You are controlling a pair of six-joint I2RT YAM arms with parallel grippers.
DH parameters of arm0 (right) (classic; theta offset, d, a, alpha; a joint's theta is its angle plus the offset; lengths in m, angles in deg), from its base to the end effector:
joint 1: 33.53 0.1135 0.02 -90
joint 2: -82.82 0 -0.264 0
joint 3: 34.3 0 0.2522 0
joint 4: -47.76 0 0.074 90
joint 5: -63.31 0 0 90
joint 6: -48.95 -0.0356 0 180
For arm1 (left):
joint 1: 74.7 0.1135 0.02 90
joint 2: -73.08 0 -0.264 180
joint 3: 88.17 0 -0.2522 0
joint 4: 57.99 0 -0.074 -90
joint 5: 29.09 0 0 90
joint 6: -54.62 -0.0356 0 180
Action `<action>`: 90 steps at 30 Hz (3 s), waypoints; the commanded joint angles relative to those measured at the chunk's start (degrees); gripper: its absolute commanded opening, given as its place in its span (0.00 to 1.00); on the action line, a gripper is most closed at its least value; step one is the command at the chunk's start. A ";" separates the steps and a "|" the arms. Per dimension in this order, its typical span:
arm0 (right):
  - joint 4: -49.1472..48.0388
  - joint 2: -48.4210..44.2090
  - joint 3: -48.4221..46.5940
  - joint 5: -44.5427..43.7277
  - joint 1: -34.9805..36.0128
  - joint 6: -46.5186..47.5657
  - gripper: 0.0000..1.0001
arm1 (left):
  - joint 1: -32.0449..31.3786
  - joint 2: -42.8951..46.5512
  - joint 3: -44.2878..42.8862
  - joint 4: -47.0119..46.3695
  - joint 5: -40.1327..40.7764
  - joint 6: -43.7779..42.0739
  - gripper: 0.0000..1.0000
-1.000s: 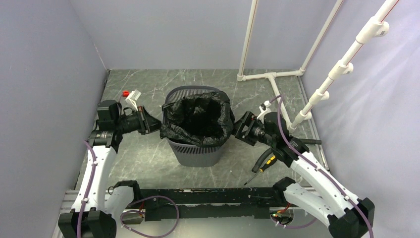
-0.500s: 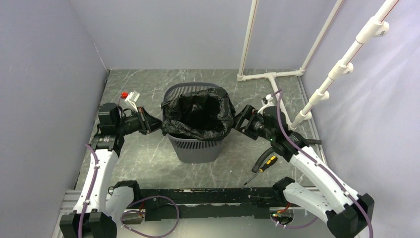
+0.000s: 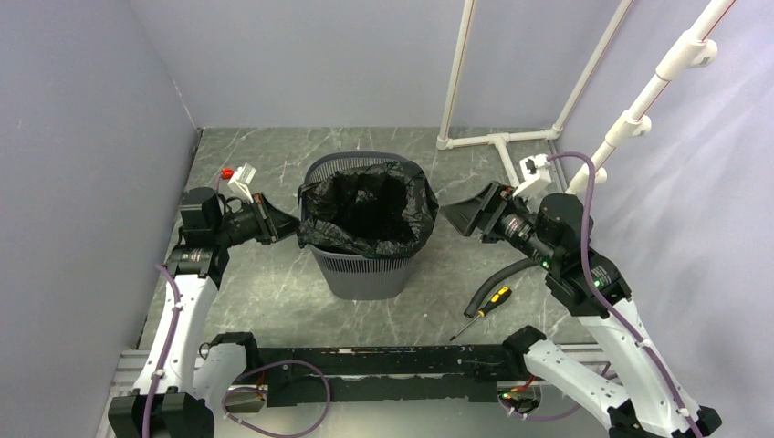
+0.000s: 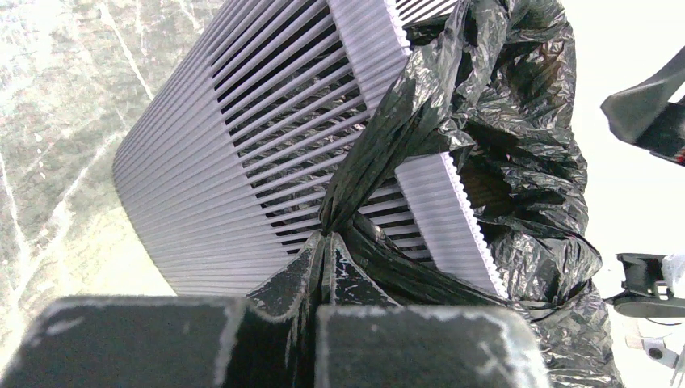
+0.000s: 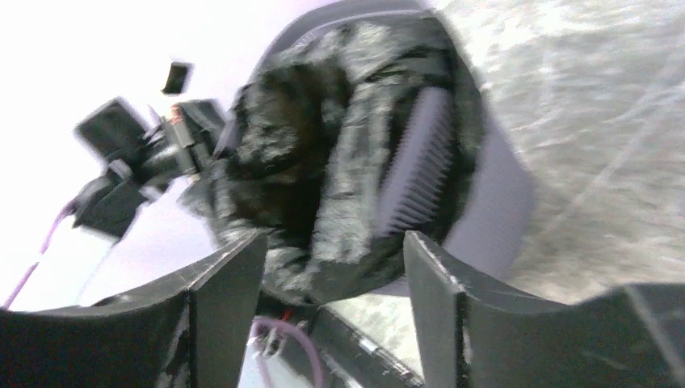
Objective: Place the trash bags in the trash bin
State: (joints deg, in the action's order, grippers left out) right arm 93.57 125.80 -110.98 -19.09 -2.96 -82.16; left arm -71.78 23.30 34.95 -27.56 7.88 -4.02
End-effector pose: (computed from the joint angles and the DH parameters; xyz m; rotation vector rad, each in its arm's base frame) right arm 0.1212 0.0771 0.4105 0.0728 1.8961 0.9987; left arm 0.1886 -0.0189 0.3085 0.0359 2.0041 -1.2288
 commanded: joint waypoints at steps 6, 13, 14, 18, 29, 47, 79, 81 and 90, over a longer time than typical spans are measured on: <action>3.48 23.13 -24.54 0.27 26.54 13.87 0.56 | -0.39 -0.39 -3.32 -0.25 -0.58 0.07 0.03; 10.17 37.84 -36.92 -5.04 33.46 19.08 0.54 | -0.38 -1.11 -4.22 1.71 -1.27 -1.44 0.03; 10.82 39.07 -38.10 -5.12 33.95 19.73 0.54 | -0.45 -1.12 -4.32 2.18 -1.20 -1.73 0.03; 11.79 42.43 -40.74 -5.70 35.16 21.09 0.53 | -0.37 -1.23 -4.27 2.50 -1.48 -1.83 0.03; 13.85 46.59 -44.29 -4.02 35.59 23.17 0.42 | -0.37 -1.46 -4.55 1.61 -2.07 -0.99 0.04; 13.96 50.28 -48.44 -5.02 37.47 24.17 0.05 | -0.37 -1.60 -2.69 -1.12 -2.18 1.43 0.03; -1.78 31.46 -31.79 -4.71 42.04 21.52 0.69 | -0.37 -7.27 -3.98 -1.97 2.05 -6.27 0.03; -1.74 27.26 -29.00 -15.26 41.96 20.94 0.72 | -0.39 -7.64 -4.25 -2.35 1.81 -6.14 0.03; 4.76 18.04 -17.76 -17.22 13.08 12.84 0.75 | -0.38 -9.54 -6.30 -0.75 2.40 -7.94 0.14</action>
State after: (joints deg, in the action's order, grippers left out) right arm 97.03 144.45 -134.25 -40.31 21.10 -65.59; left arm -71.95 14.66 31.81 -28.33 10.24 -9.84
